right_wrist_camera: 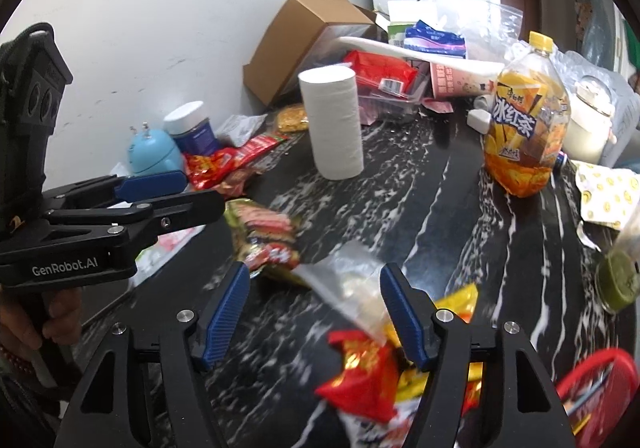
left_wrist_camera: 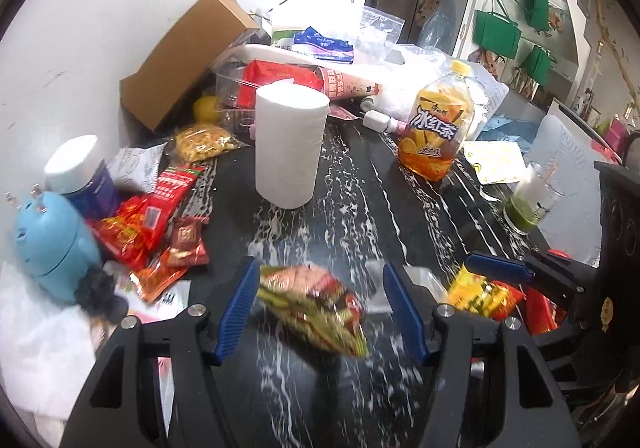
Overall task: Organize snacks
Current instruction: 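Move the left tool to the cereal bag while the right tool approaches the clear zip bag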
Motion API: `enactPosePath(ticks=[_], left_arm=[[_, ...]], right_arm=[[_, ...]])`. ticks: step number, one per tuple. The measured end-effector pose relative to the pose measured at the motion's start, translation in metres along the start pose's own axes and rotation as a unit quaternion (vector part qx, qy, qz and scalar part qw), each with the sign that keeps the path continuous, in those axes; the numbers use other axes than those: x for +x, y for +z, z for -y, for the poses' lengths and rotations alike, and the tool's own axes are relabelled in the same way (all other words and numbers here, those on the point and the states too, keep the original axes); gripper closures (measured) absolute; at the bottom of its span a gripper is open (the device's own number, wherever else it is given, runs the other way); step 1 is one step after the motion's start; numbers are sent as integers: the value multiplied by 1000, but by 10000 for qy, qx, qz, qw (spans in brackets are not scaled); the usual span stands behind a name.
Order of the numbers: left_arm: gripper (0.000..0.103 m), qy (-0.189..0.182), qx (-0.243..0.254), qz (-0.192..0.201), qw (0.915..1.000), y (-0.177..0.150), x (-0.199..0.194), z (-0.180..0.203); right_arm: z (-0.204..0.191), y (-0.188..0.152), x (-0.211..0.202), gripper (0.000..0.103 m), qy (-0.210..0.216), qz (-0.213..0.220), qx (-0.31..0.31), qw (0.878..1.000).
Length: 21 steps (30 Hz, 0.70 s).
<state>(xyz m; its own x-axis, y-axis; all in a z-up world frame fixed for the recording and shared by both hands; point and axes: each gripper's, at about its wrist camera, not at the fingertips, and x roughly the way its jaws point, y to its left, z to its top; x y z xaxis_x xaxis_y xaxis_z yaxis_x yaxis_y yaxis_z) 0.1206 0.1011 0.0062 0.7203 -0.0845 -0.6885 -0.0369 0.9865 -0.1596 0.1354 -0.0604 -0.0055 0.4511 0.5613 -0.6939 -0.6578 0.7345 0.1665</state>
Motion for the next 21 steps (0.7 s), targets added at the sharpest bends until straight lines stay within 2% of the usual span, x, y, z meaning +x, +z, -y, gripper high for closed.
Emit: enactPosePath(ticks=[2,9,15,19,21], left_arm=[[40,-17,-23,-69,10000,3,12,-1],[40,48,-196,-433,9989,-4,45,-15],[40,100,-286,-532,9981,-17,46,-30],[40,-12,-364,-608,9975,-26,44,-38],[40,-68,-342,-635,9974,-30,41,-38]], right_arm=[[6,5,10,29,19,-93,29,10000],[20,12,38,29,-56,-366,164,9992],[24,4,61,29,-44,-827,248,9963],[20,-2,72,20,-173,-1027,174,9944],[18,-3,73,19,-227,-1063,142,9940]])
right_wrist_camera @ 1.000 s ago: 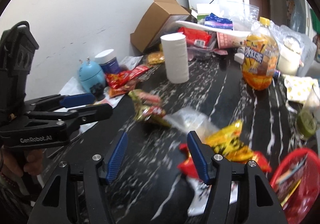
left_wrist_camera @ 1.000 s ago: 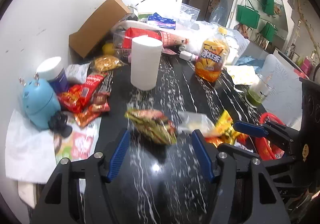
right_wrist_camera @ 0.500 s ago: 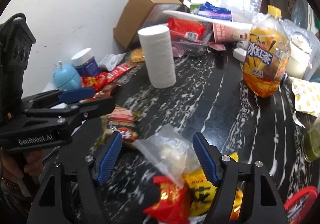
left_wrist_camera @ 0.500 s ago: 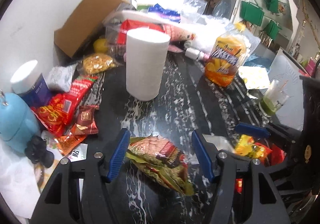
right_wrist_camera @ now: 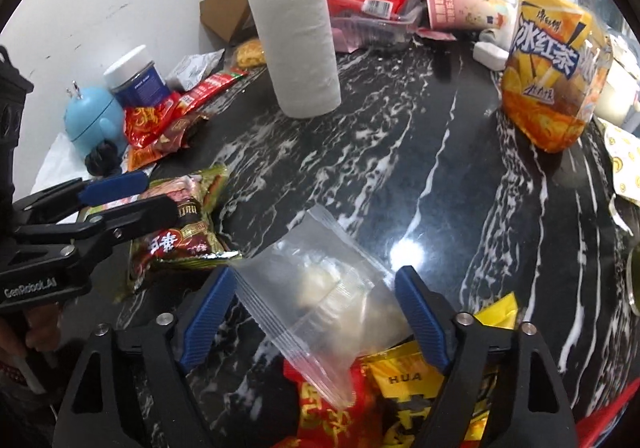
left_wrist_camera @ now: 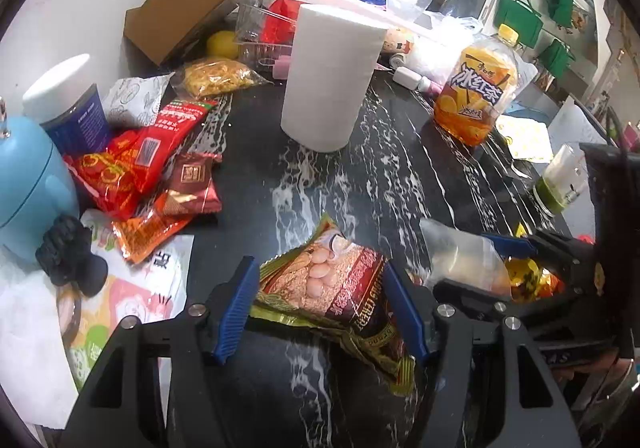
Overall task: Organize snacks
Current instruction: 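Move the left tool to the cereal bag while the right tool approaches the clear zip bag, then close the left tool on the cereal bag while the right tool grips the clear zip bag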
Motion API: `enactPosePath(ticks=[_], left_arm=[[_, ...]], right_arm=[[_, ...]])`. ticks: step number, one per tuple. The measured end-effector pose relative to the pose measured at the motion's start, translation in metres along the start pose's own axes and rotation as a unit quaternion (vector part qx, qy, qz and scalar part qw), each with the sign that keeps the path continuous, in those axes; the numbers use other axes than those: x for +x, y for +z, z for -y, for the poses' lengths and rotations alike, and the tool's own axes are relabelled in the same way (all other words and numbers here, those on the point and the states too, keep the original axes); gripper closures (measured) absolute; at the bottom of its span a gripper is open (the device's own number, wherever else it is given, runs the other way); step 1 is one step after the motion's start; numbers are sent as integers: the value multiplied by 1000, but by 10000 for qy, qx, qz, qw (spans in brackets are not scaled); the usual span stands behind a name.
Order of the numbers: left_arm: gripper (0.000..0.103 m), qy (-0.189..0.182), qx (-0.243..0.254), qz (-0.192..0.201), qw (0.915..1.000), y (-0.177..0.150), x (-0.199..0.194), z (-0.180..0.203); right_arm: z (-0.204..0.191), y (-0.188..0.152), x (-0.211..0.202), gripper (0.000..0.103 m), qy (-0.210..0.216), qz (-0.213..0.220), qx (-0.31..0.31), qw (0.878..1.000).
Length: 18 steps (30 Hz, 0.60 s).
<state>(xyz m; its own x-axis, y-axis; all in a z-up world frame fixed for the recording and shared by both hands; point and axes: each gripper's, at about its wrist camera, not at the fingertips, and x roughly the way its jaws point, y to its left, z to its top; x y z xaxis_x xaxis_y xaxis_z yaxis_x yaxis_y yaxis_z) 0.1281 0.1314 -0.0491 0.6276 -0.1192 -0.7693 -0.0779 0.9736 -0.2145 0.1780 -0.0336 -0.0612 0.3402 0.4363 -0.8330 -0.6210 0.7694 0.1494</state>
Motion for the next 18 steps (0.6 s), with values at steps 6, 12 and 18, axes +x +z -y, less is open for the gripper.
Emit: enactPosePath(ticks=[6,12,18], left_arm=[[40,-83,48,-206,9997,-9,0,0],[40,-109,62,-340,9993,-18,-4,0],[40,-107,-59,-158,9998,-19,-17,-4]], right_arm=[[-9,-5,1,19,-143,-46,-171,9997],[-16,-11,0,19,-83,-139,-255,9995],[-19,-17,-2,39,-184,-132,-311,9993]])
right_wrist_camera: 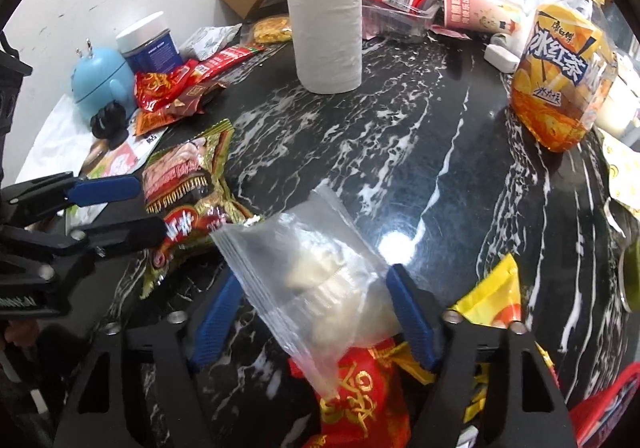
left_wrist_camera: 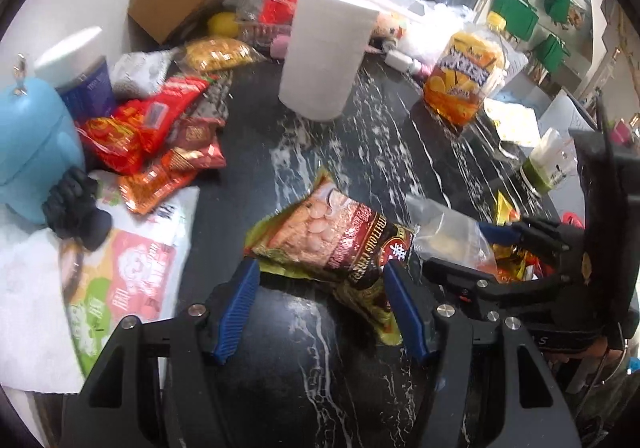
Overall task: Organize snacks
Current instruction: 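Close the left tool on the cereal bag while the right tool grips the clear zip bag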
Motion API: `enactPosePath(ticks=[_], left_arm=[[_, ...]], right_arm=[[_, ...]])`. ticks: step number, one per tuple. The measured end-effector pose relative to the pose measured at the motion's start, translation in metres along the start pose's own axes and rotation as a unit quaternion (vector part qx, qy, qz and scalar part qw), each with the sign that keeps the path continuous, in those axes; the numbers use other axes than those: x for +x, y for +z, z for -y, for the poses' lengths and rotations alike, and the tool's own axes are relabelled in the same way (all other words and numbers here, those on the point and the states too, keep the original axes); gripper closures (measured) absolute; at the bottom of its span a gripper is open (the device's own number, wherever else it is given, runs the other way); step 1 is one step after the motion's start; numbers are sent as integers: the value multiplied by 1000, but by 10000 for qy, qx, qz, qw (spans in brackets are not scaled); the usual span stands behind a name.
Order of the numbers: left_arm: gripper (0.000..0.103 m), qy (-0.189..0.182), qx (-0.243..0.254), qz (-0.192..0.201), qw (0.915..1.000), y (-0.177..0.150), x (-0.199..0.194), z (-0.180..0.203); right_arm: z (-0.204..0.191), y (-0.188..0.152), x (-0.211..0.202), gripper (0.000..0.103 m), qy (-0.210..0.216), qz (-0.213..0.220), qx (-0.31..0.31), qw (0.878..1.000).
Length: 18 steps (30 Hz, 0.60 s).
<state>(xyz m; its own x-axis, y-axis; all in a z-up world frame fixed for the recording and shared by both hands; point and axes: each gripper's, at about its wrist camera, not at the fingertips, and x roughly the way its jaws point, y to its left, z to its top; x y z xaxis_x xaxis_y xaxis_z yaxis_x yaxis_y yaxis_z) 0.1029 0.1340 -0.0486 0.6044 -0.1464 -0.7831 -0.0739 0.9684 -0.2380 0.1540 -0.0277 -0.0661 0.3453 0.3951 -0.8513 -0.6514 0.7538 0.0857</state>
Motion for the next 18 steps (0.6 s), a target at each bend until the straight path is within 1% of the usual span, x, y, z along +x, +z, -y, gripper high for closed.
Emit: enactPosePath(ticks=[3,6,9,12,14,16,18], left_arm=[[40,86,73,230,9997,6,-9,0],[40,135,238,347,9990,15,-10,3],[40,23,353,366,9987,23,-4,6],[40,-42,389,239,9989,26,8,7],[40,-180,376,98,9991,27,16,9],[40,-316,397,-2,9987,27,22,11],[40,-333,455,-72,9984,28,26,14]], right_arm=[[3,-1,-2,43,117,36,55,9999],[3,-1,-2,44,182,72,98,9998],[3,-1,-4,45,192,90,150,9997],[8,-1,-7,45,146,145,238,9995],[13,-2,-10,45,105,200,284,9993],[16,-1,-12,45,141,272,321,9990],[19,-2,-12,45,177,292,349,9988]])
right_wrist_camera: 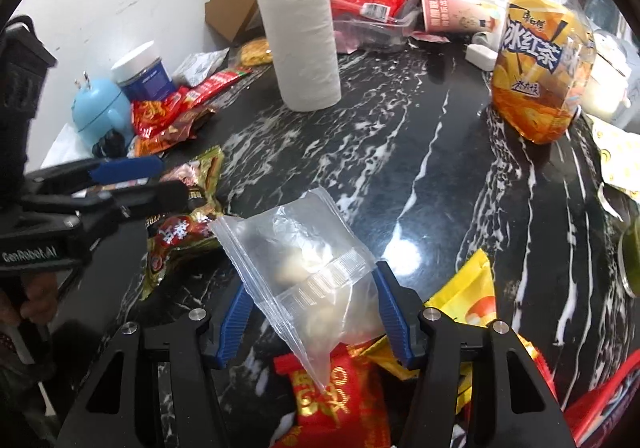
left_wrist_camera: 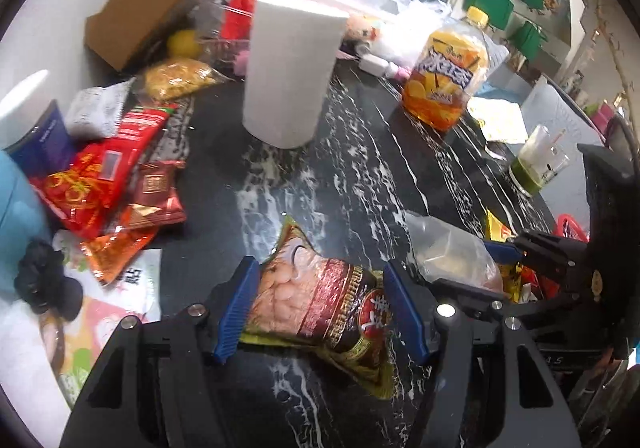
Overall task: Organize snacks
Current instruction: 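Close the left tool on the cereal bag while the right tool grips the clear zip bag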
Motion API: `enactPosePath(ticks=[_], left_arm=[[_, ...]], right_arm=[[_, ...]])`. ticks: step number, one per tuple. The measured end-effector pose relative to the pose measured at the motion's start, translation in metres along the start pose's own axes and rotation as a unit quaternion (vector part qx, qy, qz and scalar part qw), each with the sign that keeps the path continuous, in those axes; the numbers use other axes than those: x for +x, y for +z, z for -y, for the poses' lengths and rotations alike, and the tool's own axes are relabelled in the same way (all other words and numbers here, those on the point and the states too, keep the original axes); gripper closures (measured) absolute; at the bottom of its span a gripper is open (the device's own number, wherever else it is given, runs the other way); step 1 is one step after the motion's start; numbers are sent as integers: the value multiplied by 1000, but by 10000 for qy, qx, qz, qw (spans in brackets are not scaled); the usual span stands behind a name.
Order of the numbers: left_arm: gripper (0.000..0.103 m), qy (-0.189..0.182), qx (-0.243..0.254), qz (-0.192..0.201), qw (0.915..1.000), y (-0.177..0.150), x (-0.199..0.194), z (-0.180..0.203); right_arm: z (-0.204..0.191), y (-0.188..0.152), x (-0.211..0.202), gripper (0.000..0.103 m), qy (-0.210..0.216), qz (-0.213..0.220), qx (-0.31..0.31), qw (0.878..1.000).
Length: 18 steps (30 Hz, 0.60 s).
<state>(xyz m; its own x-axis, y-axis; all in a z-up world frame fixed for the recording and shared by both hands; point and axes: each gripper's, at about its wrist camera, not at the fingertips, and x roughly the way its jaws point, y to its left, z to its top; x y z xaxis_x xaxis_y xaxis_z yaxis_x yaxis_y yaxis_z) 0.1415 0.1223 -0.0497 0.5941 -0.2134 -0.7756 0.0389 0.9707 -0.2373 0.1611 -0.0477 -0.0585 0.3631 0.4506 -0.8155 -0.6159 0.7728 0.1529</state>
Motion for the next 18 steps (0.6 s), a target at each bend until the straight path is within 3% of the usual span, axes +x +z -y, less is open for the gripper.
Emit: enactPosePath(ticks=[4,6,8,13,18], left_arm=[[39,36,176,-77,9998,-1,4,6],[18,3,252,-182,9995,-4,8,9],[10,43,309,-295,9991,-7,15,12],[9,387,707,-276,9964,-12,20,24],[10,419,630,-262,9968,-14,21,19]], right_arm=[[1,-2,-1,44,52,38,-14,10000],[1,-2,-2,44,54,44,-42,10000],[0,-2,-2,45,-5,50,-93,9999],[0,-3,-1,44,-48,58,-139,9999],[-1,-3,0,44,-92,41,-153,9998]])
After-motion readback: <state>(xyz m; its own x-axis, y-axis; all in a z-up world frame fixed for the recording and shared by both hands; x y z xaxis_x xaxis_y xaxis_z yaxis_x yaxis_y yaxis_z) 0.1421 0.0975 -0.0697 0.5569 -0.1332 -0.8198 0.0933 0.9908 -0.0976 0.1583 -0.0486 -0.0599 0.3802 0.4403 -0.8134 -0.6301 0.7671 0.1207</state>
